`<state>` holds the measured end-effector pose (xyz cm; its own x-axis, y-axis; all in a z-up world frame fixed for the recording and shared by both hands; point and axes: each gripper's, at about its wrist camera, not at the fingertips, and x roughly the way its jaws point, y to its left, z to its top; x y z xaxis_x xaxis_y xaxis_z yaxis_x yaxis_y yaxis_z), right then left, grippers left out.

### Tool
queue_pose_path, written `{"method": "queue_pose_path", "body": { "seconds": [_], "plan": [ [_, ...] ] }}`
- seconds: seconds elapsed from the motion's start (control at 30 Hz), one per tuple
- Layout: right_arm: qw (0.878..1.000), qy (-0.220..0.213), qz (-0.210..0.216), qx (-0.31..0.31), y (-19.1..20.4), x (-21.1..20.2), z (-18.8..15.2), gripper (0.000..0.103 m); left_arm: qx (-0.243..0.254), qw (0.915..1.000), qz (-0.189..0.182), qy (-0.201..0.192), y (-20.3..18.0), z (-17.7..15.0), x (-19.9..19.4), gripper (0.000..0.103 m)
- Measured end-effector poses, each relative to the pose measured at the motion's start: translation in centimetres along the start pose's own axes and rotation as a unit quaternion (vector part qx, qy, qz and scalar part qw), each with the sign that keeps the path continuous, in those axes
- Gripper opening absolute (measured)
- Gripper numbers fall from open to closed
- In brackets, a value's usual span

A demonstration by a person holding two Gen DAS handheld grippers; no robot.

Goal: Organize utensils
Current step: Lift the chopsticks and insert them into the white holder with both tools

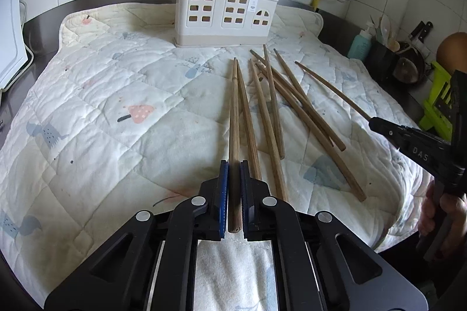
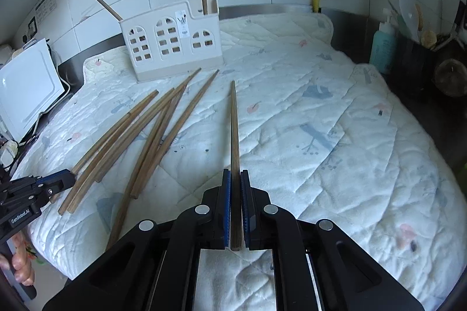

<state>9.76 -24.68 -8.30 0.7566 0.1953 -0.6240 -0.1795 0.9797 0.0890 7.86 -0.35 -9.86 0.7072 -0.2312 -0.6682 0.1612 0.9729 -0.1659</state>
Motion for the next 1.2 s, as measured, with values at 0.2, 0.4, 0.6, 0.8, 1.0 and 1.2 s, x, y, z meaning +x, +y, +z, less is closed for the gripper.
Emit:
{"method": "queue_pose_path", "body": {
  "seconds": [0.2,0.4,0.6,0.8,1.0,1.2],
  "plan": [
    [0.998,-0.057,0.003,-0.025,0.5,-3.9,2.6,0.006,0.004,0.9995,0.005,-0.03,-0.1,1.0,-1.6,0.006],
    [0.995,-0.091,0.03,-0.039,0.6,-6.2,6.7,0.006,0.002,0.9976,0.004,-0.07,0.2,3.4,-3.2,0.006],
    [0.993,-0.095,0.066,-0.038,0.2,-6.3,11.0,0.006,0.009,0.9958,-0.002,-0.091,0.1,6.0,-3.5,0.006],
    [0.991,-0.097,0.081,-0.051,-0.2,-6.1,15.2,0.006,0.016,0.9949,-0.007,-0.099,0.0,8.5,-4.0,0.006],
    [0.989,-0.111,0.069,-0.073,-0.2,-6.3,20.0,0.006,0.016,0.9932,-0.027,-0.112,0.1,11.3,-5.3,0.006],
    [0.987,-0.12,0.057,-0.089,0.1,-5.5,24.8,0.006,0.029,0.9919,-0.032,-0.119,-0.2,13.6,-5.9,0.006]
  ]
}}
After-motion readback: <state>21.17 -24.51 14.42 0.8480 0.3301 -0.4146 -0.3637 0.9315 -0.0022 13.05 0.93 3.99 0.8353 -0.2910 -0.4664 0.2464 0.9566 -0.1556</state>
